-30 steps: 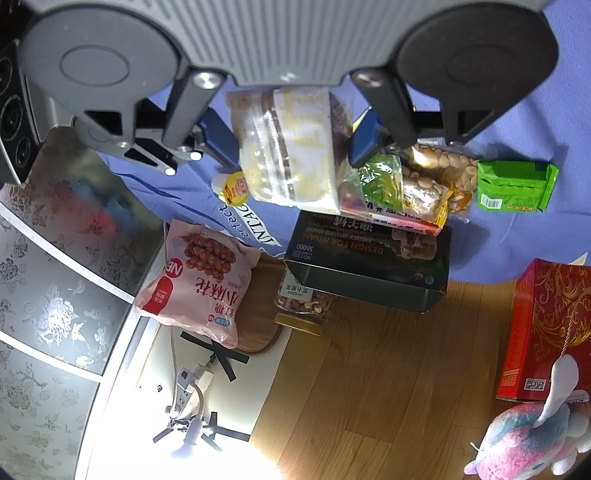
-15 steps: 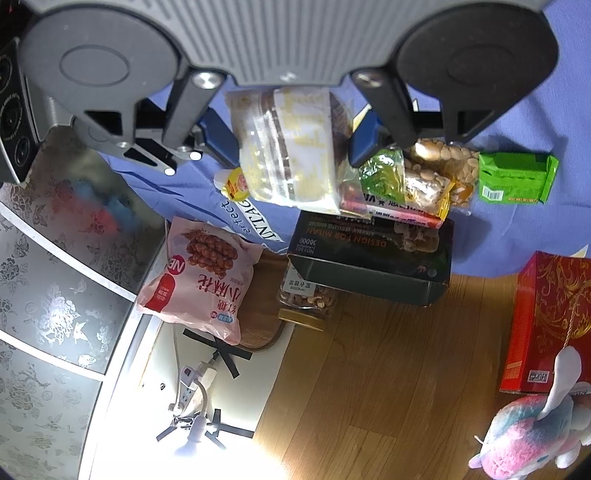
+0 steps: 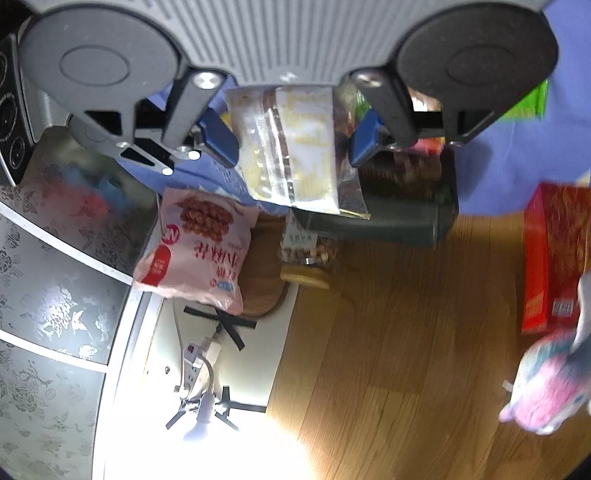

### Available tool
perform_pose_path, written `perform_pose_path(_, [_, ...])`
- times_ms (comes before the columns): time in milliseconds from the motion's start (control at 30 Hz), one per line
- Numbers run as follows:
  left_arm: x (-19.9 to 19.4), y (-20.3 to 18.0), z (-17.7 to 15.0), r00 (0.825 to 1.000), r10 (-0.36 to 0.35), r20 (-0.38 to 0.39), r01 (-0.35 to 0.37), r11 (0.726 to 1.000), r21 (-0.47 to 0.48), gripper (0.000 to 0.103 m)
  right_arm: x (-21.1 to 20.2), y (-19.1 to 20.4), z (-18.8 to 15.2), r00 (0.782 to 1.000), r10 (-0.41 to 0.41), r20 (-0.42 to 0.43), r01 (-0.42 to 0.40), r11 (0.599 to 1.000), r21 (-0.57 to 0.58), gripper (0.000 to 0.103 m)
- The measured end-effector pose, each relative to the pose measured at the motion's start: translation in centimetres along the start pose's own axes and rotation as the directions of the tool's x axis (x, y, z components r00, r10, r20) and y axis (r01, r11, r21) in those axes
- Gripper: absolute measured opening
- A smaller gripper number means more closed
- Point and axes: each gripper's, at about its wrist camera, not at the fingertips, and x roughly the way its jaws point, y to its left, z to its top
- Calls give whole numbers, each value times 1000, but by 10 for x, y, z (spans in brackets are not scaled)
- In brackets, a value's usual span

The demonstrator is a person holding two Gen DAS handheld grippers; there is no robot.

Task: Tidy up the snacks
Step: 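Carry the cake bag over the black tin box and release it inside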

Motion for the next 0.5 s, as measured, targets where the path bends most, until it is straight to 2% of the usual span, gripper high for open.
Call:
perform_pose_path(133, [25,7,28,1000,18,19,-19,999,30,66,26,-26,15,1000,-6,16,6,1000,29,76])
perform_pose_path(233, [56,18,48,1000,25,15,-25,999,40,66,54,-50,25,1000,-17,-2,17,998,59,76])
perform_pose_path(367, [109,43,65,999,12,-40,-12,1000,-8,66,98,-86,28,996,-1,-87,12,992,128,76])
perform_pose_path(500, [148,63,64,997,2,-83,-7,998,-62,66,130,-106,18,986,6,-167,21,987,158,76])
